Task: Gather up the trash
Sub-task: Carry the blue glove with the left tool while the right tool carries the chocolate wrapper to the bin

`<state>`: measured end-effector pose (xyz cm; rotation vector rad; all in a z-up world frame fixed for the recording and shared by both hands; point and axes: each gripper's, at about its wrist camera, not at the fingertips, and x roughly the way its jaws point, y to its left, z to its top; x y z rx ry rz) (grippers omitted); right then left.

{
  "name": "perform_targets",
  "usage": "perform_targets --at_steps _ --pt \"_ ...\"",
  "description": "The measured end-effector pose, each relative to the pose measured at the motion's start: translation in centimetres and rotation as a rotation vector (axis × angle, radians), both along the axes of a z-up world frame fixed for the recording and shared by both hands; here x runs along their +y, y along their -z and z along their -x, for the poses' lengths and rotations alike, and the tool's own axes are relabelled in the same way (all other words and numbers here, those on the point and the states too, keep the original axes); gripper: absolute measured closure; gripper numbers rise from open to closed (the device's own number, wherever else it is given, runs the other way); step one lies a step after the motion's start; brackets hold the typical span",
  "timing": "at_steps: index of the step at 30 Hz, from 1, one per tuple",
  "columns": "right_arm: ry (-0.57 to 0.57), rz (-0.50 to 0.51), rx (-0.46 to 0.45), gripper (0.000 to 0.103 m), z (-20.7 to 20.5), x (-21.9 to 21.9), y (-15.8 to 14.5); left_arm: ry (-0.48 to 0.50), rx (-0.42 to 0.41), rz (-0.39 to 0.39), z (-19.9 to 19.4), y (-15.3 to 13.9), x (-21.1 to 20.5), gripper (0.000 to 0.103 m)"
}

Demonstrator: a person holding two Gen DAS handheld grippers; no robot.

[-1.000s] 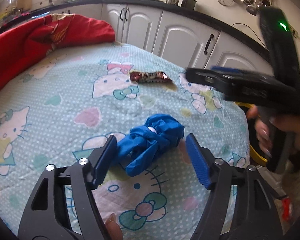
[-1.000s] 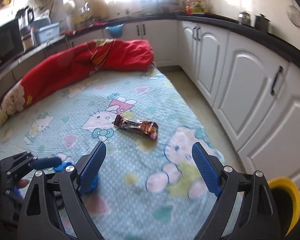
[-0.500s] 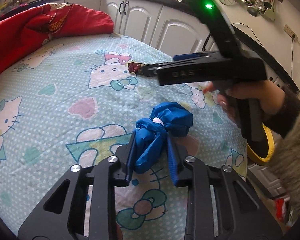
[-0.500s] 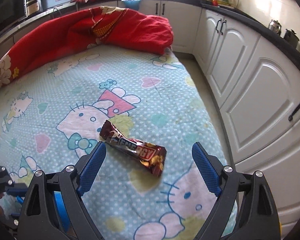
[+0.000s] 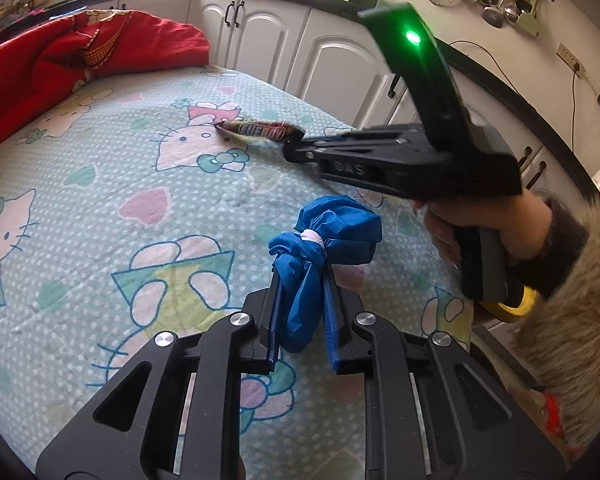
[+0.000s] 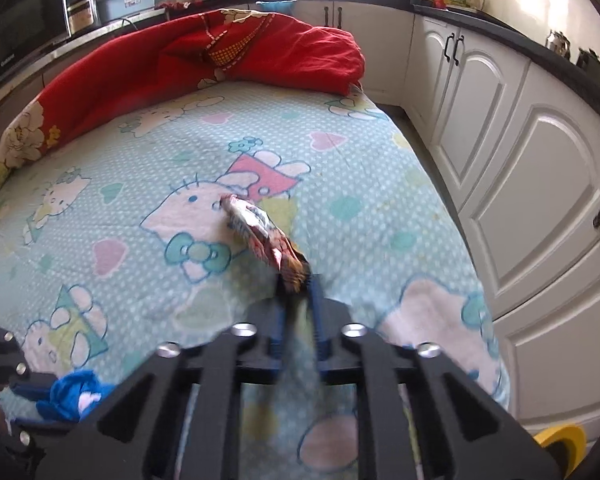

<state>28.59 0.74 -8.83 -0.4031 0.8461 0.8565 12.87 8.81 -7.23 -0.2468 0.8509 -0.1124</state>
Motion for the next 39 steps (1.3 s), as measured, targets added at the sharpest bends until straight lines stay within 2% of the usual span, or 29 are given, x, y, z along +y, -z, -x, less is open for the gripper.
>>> perform_targets --at_steps 10,19,39 --pt "0.041 -0.036 -0.008 0.102 3.1 -3.9 -0.2 0.003 -0.005 0.011 0.8 -0.7 -0.4 0.091" --pt "0.152 -0.079 0.005 0.102 4.5 -9.5 -0.3 0.017 -0.019 0.011 0.6 -1.6 -1.8 0.091" --pt "0.401 -0.126 -0.037 0.102 6.5 -23.9 -2.5 0.147 -0.088 0.010 -2.2 -4.5 -10.5 0.091"
